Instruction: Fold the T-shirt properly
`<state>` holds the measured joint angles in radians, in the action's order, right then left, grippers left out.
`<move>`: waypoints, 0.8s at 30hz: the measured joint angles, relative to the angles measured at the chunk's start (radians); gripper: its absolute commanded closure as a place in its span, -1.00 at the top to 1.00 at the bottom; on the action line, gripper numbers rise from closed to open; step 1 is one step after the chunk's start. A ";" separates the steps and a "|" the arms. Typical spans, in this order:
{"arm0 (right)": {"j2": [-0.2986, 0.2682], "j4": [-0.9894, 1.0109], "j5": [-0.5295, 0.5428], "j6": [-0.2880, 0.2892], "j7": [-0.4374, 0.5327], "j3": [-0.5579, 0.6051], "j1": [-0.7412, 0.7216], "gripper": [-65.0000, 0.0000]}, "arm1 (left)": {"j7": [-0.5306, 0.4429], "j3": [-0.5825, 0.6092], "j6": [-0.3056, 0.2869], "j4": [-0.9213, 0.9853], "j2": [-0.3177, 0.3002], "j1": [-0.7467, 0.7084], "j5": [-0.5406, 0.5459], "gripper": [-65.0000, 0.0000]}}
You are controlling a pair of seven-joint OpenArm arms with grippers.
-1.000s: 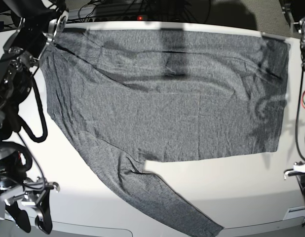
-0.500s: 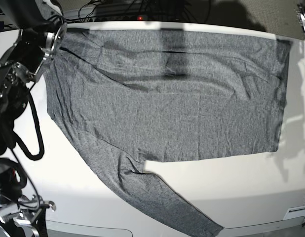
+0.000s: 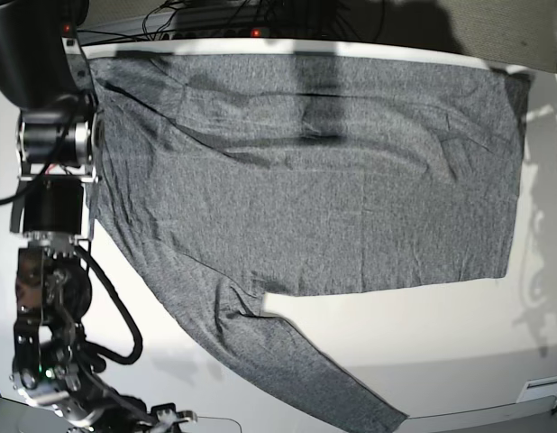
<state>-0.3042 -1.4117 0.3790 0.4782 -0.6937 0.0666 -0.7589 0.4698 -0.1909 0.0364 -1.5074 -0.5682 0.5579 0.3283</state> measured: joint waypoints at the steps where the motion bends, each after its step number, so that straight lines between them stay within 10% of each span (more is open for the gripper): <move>1: 0.000 0.022 -0.001 0.000 -0.011 0.003 -0.019 -0.07 | 0.000 0.007 -0.031 0.036 -0.002 0.022 0.009 0.12; 6: 0.000 0.078 -0.002 -0.003 -0.031 0.005 -0.089 -0.07 | -0.001 0.121 -0.169 0.237 0.000 0.152 0.018 0.12; 24: 0.003 0.271 -0.014 -0.002 -0.109 0.005 -0.099 -0.07 | 0.138 0.442 -0.188 0.602 0.007 0.367 -0.049 0.12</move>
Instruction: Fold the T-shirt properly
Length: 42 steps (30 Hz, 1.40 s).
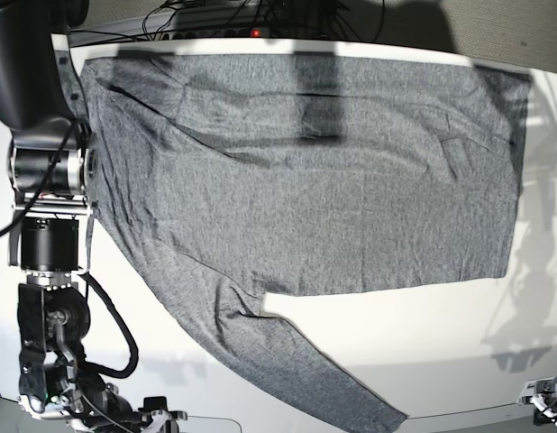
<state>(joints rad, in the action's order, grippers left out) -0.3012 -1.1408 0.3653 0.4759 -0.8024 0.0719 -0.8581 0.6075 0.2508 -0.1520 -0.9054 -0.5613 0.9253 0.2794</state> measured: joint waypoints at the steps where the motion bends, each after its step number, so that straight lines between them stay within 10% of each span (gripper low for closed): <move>1: 0.002 0.004 -0.002 0.000 -0.013 0.000 0.000 -0.07 | -0.002 0.000 -0.024 0.003 0.002 0.000 0.000 0.12; 16: 0.011 0.006 -0.004 0.000 -0.090 0.000 0.011 -0.07 | -0.130 0.000 -0.147 0.409 0.061 0.000 0.014 0.12; 25: 0.011 0.006 0.000 0.001 -0.126 0.000 0.018 -0.07 | -0.032 -0.001 -0.164 0.650 0.060 -0.005 0.205 0.12; 42: 0.011 0.006 0.031 0.028 -0.190 0.000 0.020 -0.07 | -0.264 -0.002 -0.270 0.723 0.119 -0.119 0.212 0.12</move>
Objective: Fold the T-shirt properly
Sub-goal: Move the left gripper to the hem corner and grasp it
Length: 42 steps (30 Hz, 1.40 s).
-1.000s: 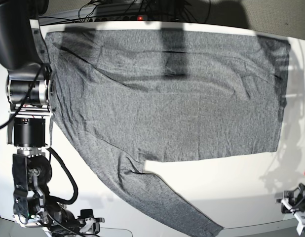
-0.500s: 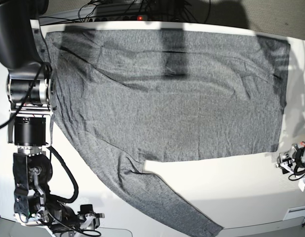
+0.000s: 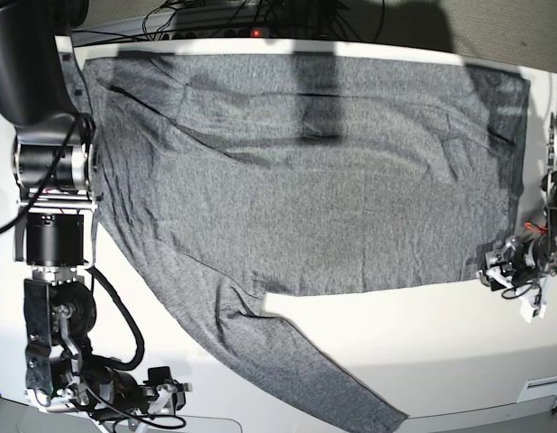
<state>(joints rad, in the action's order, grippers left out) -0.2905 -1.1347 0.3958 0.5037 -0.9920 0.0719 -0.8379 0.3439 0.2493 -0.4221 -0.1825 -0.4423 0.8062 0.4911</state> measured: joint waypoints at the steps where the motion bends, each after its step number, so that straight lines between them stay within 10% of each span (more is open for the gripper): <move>1: 0.000 0.000 0.000 0.000 -0.002 0.000 0.000 -0.07 | -0.002 0.000 0.003 0.000 0.003 -0.007 0.000 0.12; 17: 0.002 0.000 0.000 0.002 -0.035 0.000 0.002 -0.07 | -0.098 0.000 -0.049 -0.008 -0.012 -0.029 -0.087 0.12; 42: 0.003 0.000 0.000 0.002 -0.103 0.000 0.001 -0.07 | 0.035 0.000 -0.007 -0.073 -0.039 -0.078 0.183 0.12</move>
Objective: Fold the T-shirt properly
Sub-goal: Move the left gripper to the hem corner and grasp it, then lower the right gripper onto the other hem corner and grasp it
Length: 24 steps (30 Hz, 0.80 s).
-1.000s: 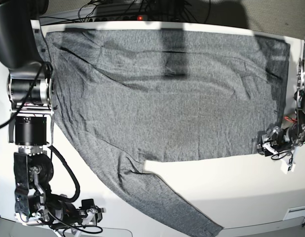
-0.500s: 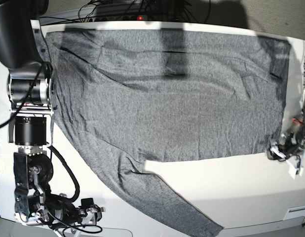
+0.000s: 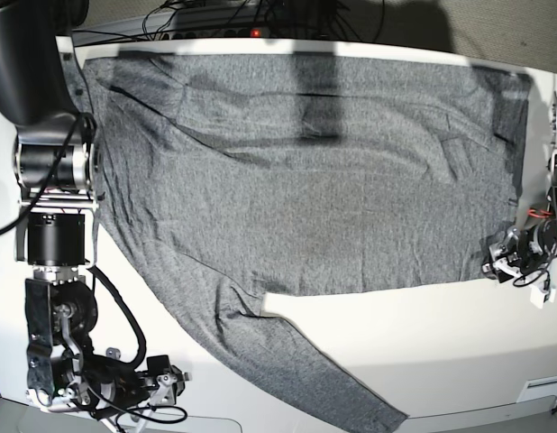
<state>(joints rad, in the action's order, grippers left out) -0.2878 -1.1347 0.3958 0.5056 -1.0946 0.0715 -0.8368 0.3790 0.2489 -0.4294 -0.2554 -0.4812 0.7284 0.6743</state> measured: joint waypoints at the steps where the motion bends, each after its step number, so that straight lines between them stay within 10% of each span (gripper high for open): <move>1: 0.000 0.000 0.000 0.000 0.000 0.000 0.000 -0.07 | 0.002 0.000 0.000 0.000 0.000 0.000 0.000 0.12; 16: 0.000 0.000 0.000 0.000 -0.007 0.000 0.000 -0.07 | -0.006 0.000 0.000 0.000 0.028 0.006 0.000 0.12; 24: 0.000 0.000 -0.001 0.000 -0.024 0.000 0.000 -0.07 | -0.060 0.000 0.068 0.000 0.036 0.005 -0.092 -0.94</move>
<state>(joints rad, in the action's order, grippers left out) -0.2878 -1.1347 0.3946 0.5056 -1.1183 0.0711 -0.8364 0.3195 0.2489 -0.3611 -0.2554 -0.4450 0.7334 0.5827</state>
